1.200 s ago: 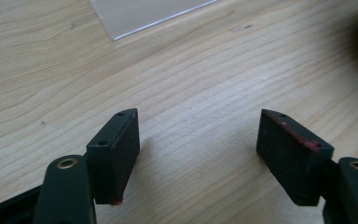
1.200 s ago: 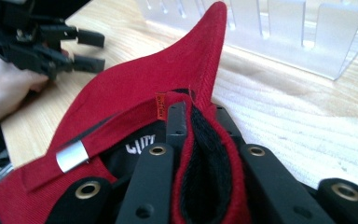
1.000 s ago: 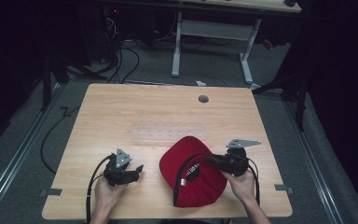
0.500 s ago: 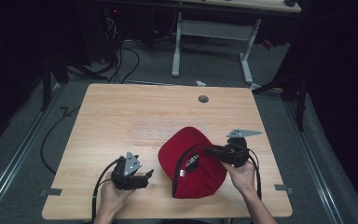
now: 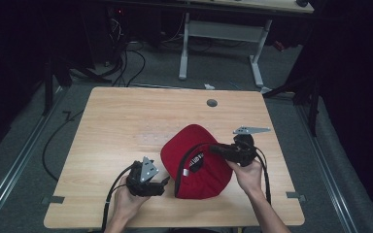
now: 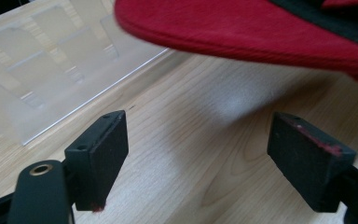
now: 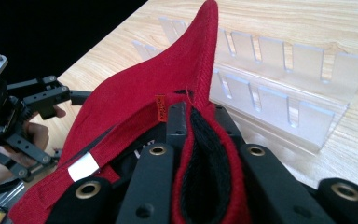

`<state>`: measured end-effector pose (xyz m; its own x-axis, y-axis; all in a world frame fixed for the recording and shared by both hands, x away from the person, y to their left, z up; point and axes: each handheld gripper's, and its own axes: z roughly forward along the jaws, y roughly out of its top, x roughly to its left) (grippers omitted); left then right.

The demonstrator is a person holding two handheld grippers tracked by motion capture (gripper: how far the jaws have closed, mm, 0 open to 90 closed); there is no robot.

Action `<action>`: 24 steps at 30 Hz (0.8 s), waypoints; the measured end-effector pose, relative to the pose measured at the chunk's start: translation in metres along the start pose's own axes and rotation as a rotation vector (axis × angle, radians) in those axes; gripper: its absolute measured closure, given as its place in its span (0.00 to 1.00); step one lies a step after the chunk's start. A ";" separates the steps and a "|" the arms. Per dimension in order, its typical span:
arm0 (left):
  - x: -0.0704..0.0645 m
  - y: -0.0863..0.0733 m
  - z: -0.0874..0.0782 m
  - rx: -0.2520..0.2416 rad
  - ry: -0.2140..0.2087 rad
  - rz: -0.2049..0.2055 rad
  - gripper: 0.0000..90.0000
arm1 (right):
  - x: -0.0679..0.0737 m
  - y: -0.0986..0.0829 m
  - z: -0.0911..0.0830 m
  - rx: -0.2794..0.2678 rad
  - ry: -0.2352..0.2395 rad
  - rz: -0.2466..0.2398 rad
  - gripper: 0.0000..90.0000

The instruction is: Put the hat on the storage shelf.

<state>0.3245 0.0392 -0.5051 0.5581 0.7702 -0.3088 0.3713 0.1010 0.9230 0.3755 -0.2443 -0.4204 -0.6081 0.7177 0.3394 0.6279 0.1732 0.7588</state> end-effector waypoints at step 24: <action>-0.016 0.018 -0.008 -0.098 0.000 0.057 0.20 | 0.005 0.004 0.014 0.067 -0.051 -0.017 0.90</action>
<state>0.3160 0.0338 -0.4815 0.5761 0.7765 -0.2553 0.2650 0.1181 0.9570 0.3819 -0.2308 -0.4229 -0.5943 0.7475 0.2967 0.6498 0.2289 0.7248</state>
